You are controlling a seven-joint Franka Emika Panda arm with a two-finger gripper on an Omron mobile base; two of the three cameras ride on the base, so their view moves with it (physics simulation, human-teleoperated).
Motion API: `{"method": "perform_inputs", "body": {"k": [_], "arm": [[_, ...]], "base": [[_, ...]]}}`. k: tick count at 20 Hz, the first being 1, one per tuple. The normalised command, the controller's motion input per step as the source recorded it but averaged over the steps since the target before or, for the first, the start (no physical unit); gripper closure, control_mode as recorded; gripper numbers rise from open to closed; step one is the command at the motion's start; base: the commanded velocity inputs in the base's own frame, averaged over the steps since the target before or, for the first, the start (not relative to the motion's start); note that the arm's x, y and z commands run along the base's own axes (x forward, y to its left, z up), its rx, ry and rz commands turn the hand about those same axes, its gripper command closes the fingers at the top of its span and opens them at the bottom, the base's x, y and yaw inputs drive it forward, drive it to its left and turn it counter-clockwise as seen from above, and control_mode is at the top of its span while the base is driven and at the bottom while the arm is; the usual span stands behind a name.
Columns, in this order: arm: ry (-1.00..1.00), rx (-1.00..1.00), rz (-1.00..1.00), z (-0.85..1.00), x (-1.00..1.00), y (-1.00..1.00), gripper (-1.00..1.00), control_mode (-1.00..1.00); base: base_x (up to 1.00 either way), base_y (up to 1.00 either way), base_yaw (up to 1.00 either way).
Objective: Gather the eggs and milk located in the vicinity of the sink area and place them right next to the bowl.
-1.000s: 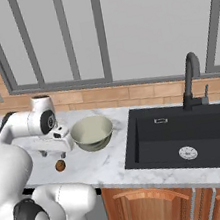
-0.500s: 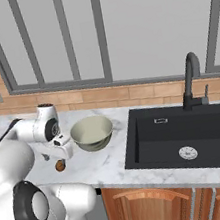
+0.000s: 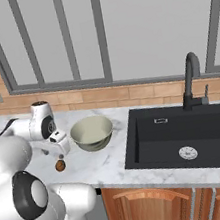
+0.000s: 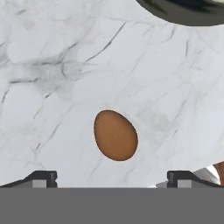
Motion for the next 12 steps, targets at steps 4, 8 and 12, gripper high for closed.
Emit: {"method": "perform_inputs", "body": {"k": [4, 8, 12], "arm": [[-0.13, 0.0, 0.02, -0.01, -0.02, -0.02, -1.0, -1.0], [-0.09, 0.0, 0.07, -0.04, -0.04, 0.0, -1.0, -1.0], [0.0, 0.0, 0.05, -0.13, -0.01, 0.0, -1.0, -1.0]], "base": [[0.0, 0.0, 0.0], [0.0, 0.0, 0.0], [0.0, 0.0, 0.0]]}}
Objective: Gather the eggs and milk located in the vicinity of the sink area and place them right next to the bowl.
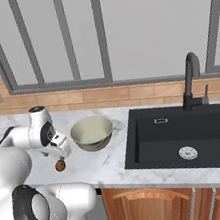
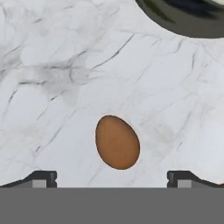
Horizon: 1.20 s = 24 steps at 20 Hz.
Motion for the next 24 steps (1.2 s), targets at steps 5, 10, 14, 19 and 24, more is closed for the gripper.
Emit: {"method": "perform_inputs", "body": {"k": [5, 10, 14, 19, 24], "arm": [[0.08, 0.0, 0.0, -0.5, 0.0, -0.03, -1.0, -1.0], [0.05, 0.0, 0.0, -0.39, 0.01, -0.04, -1.0, -1.0], [0.0, 0.0, 0.0, -0.16, 0.13, 0.0, -1.0, -1.0], [0.0, 0.0, 0.0, -0.03, 0.03, 0.0, -1.0, -1.0], [0.0, 0.0, 0.0, 0.0, 0.0, 0.0, -1.0, -1.0]], "base": [[0.0, 0.0, 0.0], [0.0, 0.0, 0.0], [0.0, 0.0, 0.0], [0.0, 0.0, 0.0], [0.0, 0.0, 0.0]]}}
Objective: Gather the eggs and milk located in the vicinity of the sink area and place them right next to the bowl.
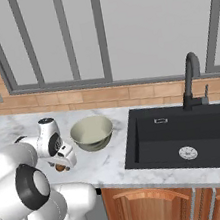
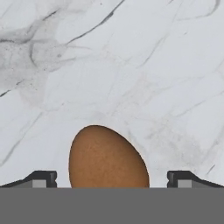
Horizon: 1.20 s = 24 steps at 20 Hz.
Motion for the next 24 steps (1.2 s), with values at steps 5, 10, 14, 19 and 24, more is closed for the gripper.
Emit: {"method": "perform_inputs", "body": {"k": [5, 10, 14, 19, 24], "arm": [[0.0, 0.0, 0.0, 0.0, 0.0, 0.0, 1.0, -1.0], [-0.01, 0.0, -0.01, 0.0, 0.0, 0.0, 1.0, -1.0], [-0.05, -0.02, -0.15, 0.0, 0.03, 0.0, 1.0, -1.0], [-0.17, -0.06, -0.3, 0.12, 0.0, 0.15, 1.0, -1.0], [-0.11, -0.02, -0.26, 0.19, 0.0, 0.02, 1.0, -1.0]], "base": [[0.0, 0.0, 0.0], [0.0, 0.0, 0.0], [0.0, 0.0, 0.0], [0.0, 0.0, 0.0], [0.0, 0.0, 0.0]]}}
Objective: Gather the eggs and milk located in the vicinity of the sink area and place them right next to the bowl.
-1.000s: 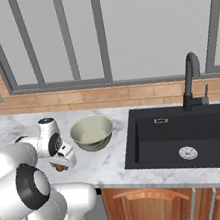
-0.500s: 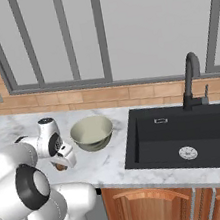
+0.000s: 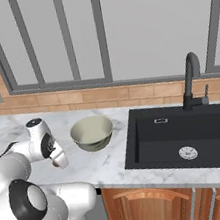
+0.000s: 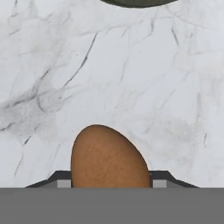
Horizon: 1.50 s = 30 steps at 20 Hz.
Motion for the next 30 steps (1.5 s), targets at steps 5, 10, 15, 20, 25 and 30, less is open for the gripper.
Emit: {"method": "perform_inputs", "body": {"k": [5, 10, 15, 20, 25, 30], "arm": [[0.02, 0.0, -0.02, 0.04, 0.17, -0.24, 1.0, -1.0], [0.0, 0.0, 0.03, 0.01, 0.3, -0.33, 1.0, -1.0], [0.0, 0.0, 0.01, 0.02, 0.14, -0.08, 1.0, -1.0], [-0.08, -0.02, 0.0, 0.0, 0.0, 0.0, 1.0, -1.0], [-0.17, -0.09, -0.01, 0.0, -0.05, 0.0, 1.0, -1.0], [-0.09, -0.09, -0.03, 0.0, 0.0, 0.0, 1.0, -1.0]], "base": [[0.0, 0.0, 0.0], [0.0, 0.0, 0.0], [0.0, 0.0, 0.0], [0.0, 0.0, 0.0], [0.0, 0.0, 0.0], [0.0, 0.0, 0.0]]}}
